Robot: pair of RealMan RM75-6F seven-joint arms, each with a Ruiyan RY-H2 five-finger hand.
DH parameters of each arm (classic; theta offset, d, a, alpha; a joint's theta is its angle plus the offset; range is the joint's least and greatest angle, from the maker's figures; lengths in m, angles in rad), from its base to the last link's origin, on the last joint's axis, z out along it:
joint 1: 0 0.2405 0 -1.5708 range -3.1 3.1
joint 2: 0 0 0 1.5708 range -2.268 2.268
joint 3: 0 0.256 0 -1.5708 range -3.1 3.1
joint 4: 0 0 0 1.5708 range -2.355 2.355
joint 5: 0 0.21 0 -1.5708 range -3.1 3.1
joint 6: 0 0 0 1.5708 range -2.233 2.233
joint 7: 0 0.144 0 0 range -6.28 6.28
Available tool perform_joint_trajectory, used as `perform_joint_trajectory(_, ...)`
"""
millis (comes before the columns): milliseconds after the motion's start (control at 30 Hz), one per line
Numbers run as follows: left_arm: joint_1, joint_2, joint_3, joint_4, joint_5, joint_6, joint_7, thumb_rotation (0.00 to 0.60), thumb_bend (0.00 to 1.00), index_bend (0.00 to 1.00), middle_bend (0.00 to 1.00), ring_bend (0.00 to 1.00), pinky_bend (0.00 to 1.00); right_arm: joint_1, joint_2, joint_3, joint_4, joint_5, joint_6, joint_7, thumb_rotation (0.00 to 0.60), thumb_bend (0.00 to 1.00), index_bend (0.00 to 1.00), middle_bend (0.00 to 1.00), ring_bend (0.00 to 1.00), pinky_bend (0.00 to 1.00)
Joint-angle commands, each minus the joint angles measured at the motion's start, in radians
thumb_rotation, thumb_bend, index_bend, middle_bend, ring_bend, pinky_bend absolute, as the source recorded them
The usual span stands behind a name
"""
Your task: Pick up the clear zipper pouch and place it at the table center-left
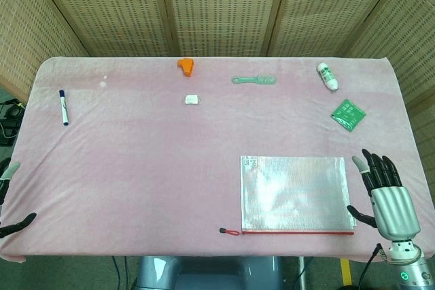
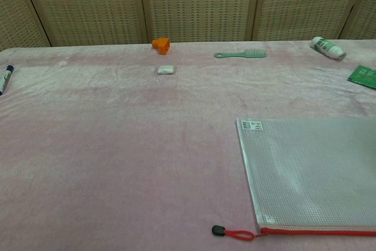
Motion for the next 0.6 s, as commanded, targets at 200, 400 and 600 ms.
perform_joint_trajectory(200, -0.003, 0.000, -0.002, 0.000, -0.002, -0.004, 0.002, 0.600, 0.00, 0.00, 0.00, 0.00, 0.00, 0.010, 0.012, -0.004, -0.011, 0.008, -0.028, 0.037, 0.600, 0.00, 0.00, 0.00, 0.00, 0.00)
perform_joint_trajectory(400, -0.011, -0.009, -0.014, 0.008, -0.023, -0.014, 0.016, 0.600, 0.00, 0.00, 0.00, 0.00, 0.00, 0.138, 0.064, 0.014, -0.033, -0.008, -0.219, 0.091, 0.600, 0.00, 0.00, 0.59, 0.56, 0.25)
perform_joint_trajectory(600, -0.028, -0.031, -0.028, -0.002, -0.059, -0.042, 0.071, 0.600, 0.00, 0.00, 0.00, 0.00, 0.00, 0.342, 0.130, 0.034, -0.122, 0.036, -0.552, 0.228, 0.600, 0.00, 0.10, 0.83, 0.80, 0.90)
